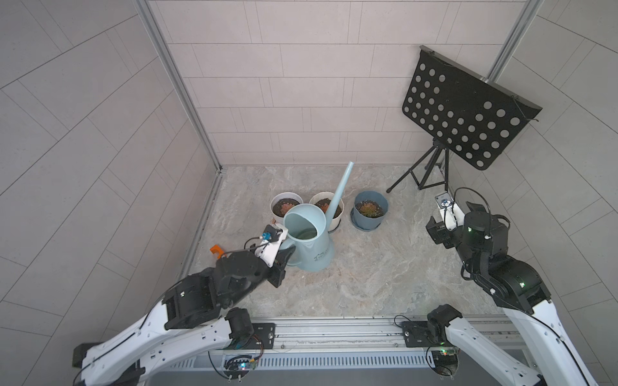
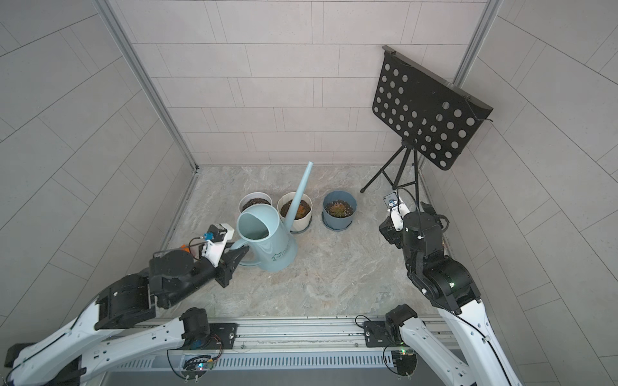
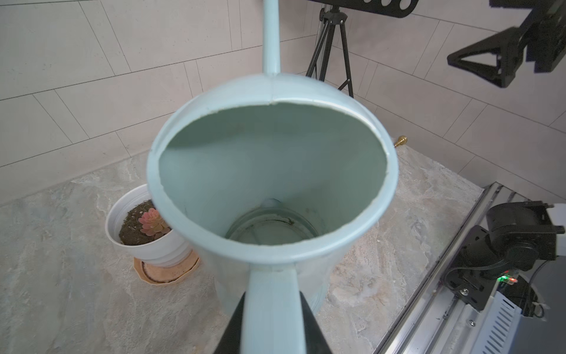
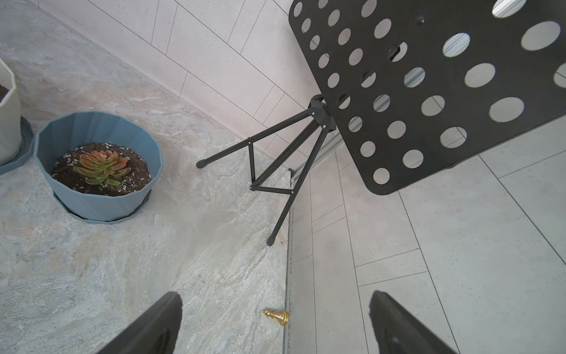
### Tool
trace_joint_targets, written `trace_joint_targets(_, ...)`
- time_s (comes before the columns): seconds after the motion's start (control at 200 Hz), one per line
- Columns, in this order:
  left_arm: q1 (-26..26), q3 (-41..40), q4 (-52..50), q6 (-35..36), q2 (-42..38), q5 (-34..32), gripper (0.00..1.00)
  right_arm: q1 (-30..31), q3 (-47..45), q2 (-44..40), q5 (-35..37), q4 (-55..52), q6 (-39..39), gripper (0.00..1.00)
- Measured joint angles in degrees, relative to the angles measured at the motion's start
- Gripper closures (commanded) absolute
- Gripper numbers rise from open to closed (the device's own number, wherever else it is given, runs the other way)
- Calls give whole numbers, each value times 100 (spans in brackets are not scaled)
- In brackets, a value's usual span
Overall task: Water the succulent around the soil edge
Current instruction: Place the watering can at the center of the board.
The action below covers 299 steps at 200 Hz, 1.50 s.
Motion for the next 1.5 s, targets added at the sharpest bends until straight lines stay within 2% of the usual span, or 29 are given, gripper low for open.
trace_joint_targets(0.125, -2109, -409, 811, 9, 643, -2002, 100, -20, 0, -20, 11, -44, -2, 0)
trace_joint_targets(0.195, -2752, -393, 1346, -157, 1338, -2789, 100, -26, 0, -31, 22, -57, -2, 0)
trace_joint_targets(0.32, -2988, -387, 1543, -1071, 2317, -3762, 100, -26, 0, -39, 24, -68, -2, 0)
trace_joint_targets(0.525, -3018, 98, 684, -3451, 3451, -4859, 100, -26, 0, -70, 24, -83, -2, 0)
trace_joint_targets(0.655, -2846, 310, 584, -4485, 4030, -4806, 100, -26, 0, -76, 24, -85, -2, 0)
trace_joint_targets(0.806, -2406, 103, 881, -4948, 4183, -4212, 100, -26, 0, -76, 33, -85, -4, 0)
trace_joint_targets(1.071, -2011, 103, 1034, -5034, 4736, -3587, 100, -26, 0, -74, 48, -85, -7, 0)
trace_joint_targets(1.246, -2011, 205, 1117, -4911, 5084, -3689, 100, -26, 0, -72, 50, -83, -13, 0)
trace_joint_targets(1.411, -2011, 208, 1108, -4878, 5088, -3670, 62, -26, 0, -70, 87, -83, -24, 0)
trace_joint_targets(1.436, -2011, 208, 1099, -4905, 5088, -3602, 54, -26, 0, -70, 90, -83, -24, 0)
trace_joint_targets(1.496, -2011, 208, 1001, -4918, 5088, -3495, 46, -26, 0, -70, 94, -83, -24, 0)
